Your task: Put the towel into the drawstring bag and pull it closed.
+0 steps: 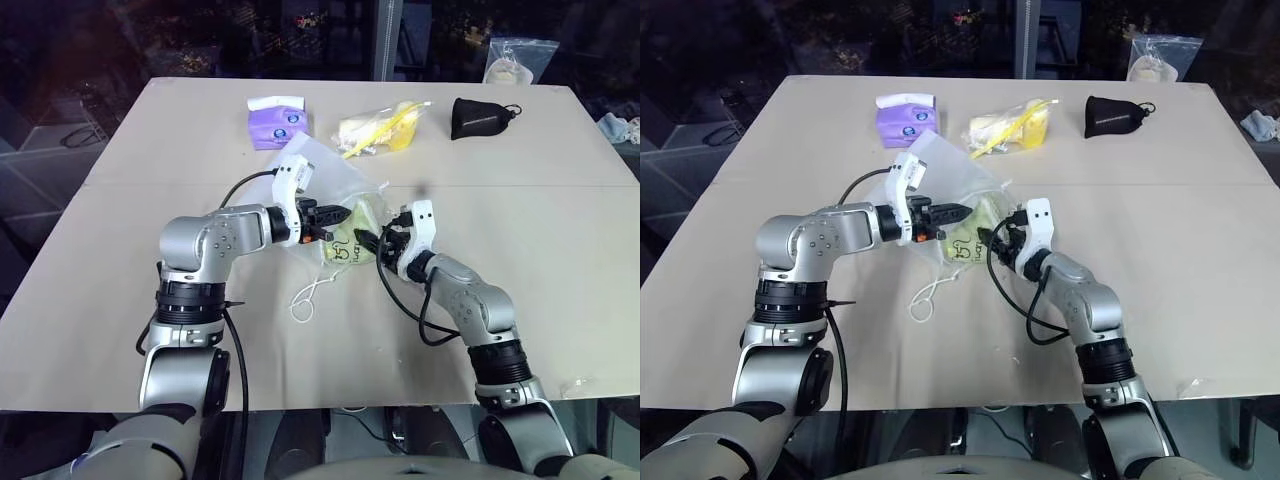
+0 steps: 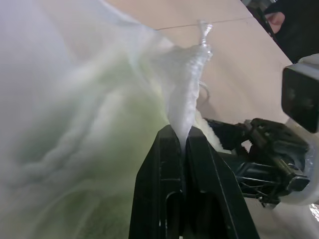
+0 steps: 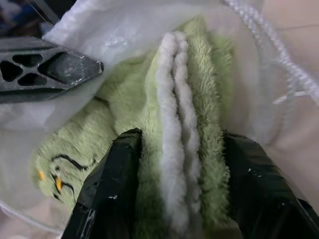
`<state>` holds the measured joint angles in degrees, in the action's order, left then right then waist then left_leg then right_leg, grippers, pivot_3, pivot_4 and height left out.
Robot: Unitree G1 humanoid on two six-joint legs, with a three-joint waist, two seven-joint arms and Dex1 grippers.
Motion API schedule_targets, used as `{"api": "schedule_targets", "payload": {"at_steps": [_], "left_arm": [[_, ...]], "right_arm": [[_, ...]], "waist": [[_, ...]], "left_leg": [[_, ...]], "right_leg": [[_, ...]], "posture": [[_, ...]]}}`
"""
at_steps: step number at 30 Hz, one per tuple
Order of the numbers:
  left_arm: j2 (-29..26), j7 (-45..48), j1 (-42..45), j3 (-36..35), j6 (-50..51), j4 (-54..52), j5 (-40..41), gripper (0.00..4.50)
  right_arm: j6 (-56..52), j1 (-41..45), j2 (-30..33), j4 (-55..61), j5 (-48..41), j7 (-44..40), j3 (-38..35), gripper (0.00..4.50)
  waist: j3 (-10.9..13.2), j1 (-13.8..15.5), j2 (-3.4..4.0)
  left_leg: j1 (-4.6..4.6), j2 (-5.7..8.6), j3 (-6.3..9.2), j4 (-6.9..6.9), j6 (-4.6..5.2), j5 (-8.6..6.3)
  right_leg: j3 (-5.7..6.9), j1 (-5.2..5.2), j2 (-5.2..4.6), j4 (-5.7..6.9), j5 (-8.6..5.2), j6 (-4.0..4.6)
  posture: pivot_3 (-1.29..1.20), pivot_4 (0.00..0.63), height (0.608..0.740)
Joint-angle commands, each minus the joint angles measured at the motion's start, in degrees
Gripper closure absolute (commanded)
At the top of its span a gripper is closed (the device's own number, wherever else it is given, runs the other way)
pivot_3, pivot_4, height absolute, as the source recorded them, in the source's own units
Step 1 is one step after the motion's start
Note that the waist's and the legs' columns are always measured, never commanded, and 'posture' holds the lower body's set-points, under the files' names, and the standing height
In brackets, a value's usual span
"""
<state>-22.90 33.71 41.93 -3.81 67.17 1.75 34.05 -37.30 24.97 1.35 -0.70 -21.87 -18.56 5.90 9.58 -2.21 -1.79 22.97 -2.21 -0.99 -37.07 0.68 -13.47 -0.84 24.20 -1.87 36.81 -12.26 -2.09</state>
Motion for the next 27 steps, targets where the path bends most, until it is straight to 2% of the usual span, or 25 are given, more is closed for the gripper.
{"api": "schedule_targets", "payload": {"at_steps": [1,3,4,9,13,16,18,19,23,24,27], "left_arm": [[-0.2,1.4,0.3,1.3,0.3,-3.9,1.4,4.50],[-0.2,1.6,-0.3,1.5,1.1,-5.0,1.9,4.50],[-0.1,1.3,-0.6,1.5,1.9,-5.4,2.1,4.50],[-0.3,0.6,-2.6,0.7,4.8,-6.3,3.2,4.50],[0.5,-1.1,-2.4,-1.6,7.0,-5.2,4.0,4.50],[0.5,-1.4,-2.4,-2.6,7.6,-4.6,4.3,4.50],[0.5,-1.5,-2.3,-2.9,7.3,-4.1,4.5,4.50],[0.6,-1.6,-2.2,-3.1,7.3,-3.9,4.6,4.50],[1.5,-1.7,0.0,-4.7,5.1,-1.3,4.5,4.50],[1.3,-1.6,0.7,-5.0,4.5,-0.6,4.3,4.50],[-1.0,3.0,2.0,-4.2,1.1,1.4,4.3,4.50]], "right_arm": [[4.4,2.7,-1.7,-4.3,3.1,-0.9,2.6,3.53],[7.4,5.0,-3.9,-8.3,2.5,-2.1,1.9,4.29],[8.7,6.6,-5.8,-11.2,0.9,-2.9,0.1,4.41],[15.0,16.3,-13.4,-30.1,-11.2,-9.7,-13.7,4.41],[22.0,20.3,-13.2,-41.0,-11.4,-12.7,-16.4,4.41],[23.0,20.4,-13.1,-42.8,-12.5,-14.5,-17.1,4.41],[22.1,19.0,-13.0,-40.3,-12.8,-17.4,-15.3,3.61],[21.5,18.4,-13.1,-39.1,-13.0,-18.2,-14.8,3.34],[20.8,12.5,-9.8,-27.8,-4.6,-16.8,-5.2,1.17],[20.0,9.7,-8.1,-22.6,-2.1,-16.3,-2.4,0.82],[17.3,2.4,-1.7,-6.8,3.5,-15.5,4.0,0.82]], "waist": [[0.0,0.0,0.00],[0.0,-0.2,-0.01],[0.0,-0.2,-0.01],[0.0,0.0,-0.01],[0.0,0.0,-0.02],[0.0,0.0,-0.02],[0.0,0.0,-0.01],[0.1,0.0,0.01],[0.1,0.0,0.01],[0.1,0.1,0.02],[0.1,0.3,0.03]], "left_leg": [[-0.02,-0.02,0.01,0.02,0.00,0.00],[-0.07,-0.04,0.01,0.03,0.00,0.00],[-0.08,-0.04,0.00,0.04,0.00,0.00],[-0.10,-0.05,0.01,0.02,0.00,0.00],[-0.09,0.04,-0.03,-0.03,0.00,0.00],[-0.14,0.05,-0.06,-0.03,0.00,0.00],[-0.18,0.04,-0.01,-0.06,0.00,0.00],[-0.18,0.03,0.00,-0.06,0.00,0.01],[-0.12,0.01,0.02,0.01,-0.01,0.00],[-0.08,0.01,0.05,0.03,-0.01,0.00],[0.15,0.04,0.05,0.07,-0.03,0.00]], "right_leg": [[0.01,0.00,0.04,0.01,0.00,0.00],[-0.02,0.00,0.08,0.02,0.00,0.01],[-0.05,0.00,0.09,0.04,0.01,0.01],[-0.04,-0.02,0.08,0.06,0.02,0.02],[-0.04,-0.12,-0.07,-0.01,0.02,0.02],[-0.05,-0.16,-0.09,0.00,0.03,0.01],[-0.02,-0.18,-0.08,0.05,0.03,0.01],[-0.01,-0.17,-0.07,0.06,0.03,0.01],[0.01,-0.08,-0.05,0.08,0.02,0.01],[0.05,-0.07,-0.06,0.09,0.02,0.00],[0.06,0.14,-0.10,0.06,-0.01,-0.04]], "posture": [[0.00,0.150,0.740],[0.00,0.150,0.740],[0.00,0.150,0.740],[0.00,0.150,0.740],[0.00,0.150,0.740],[0.00,0.150,0.740],[0.00,0.150,0.740],[0.00,0.150,0.740],[0.00,0.150,0.740],[0.00,0.150,0.740],[0.00,0.150,0.740]]}}
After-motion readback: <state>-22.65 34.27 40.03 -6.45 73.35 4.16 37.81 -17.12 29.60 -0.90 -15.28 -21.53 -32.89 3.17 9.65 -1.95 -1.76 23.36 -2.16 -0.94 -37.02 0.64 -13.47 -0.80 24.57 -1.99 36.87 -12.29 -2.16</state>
